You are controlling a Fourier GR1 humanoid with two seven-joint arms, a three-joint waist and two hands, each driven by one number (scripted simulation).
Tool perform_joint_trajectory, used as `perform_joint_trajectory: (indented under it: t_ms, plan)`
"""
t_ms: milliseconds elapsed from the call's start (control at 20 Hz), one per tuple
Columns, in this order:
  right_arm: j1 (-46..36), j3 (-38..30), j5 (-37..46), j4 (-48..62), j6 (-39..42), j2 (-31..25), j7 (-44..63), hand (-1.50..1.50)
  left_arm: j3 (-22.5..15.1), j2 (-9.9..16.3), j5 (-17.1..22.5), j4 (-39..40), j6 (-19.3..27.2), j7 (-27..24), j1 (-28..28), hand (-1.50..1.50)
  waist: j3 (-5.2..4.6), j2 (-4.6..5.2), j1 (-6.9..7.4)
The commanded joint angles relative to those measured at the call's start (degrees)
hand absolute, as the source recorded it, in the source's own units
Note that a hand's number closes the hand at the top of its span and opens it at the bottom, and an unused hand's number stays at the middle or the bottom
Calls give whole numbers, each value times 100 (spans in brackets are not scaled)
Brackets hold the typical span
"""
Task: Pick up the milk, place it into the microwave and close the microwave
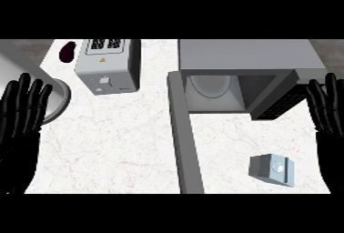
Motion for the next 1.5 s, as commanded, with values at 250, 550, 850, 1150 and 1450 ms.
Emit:
perform_joint_trajectory:
  t_ms: [250, 550, 850, 1150, 1450]
  plan:
    - [964, 855, 578, -1780, -191, 378, -11, -150, 396, -179, 167, 43, 364, 390, -296, -150, 70, 98, 24]
    - [2259, 2160, 1332, -2125, -113, 480, -69, -150, 505, -308, 653, -959, 164, 724, 1216, -150, 69, 83, 89]
    - [3191, 2723, 1864, -2093, -592, 360, -678, -150, 894, -217, 1205, -1136, -229, 445, 1727, -150, 67, 71, 50]
    - [3463, 2525, 1727, -1565, -970, 210, -1057, -150, 1118, -231, 1512, -1179, -459, 353, 2001, -150, 67, 87, 58]
    - [3071, 1641, 935, -1184, -881, -40, -1134, -150, 1543, -198, 1938, -1525, -813, 443, 2332, -150, 70, 103, 103]
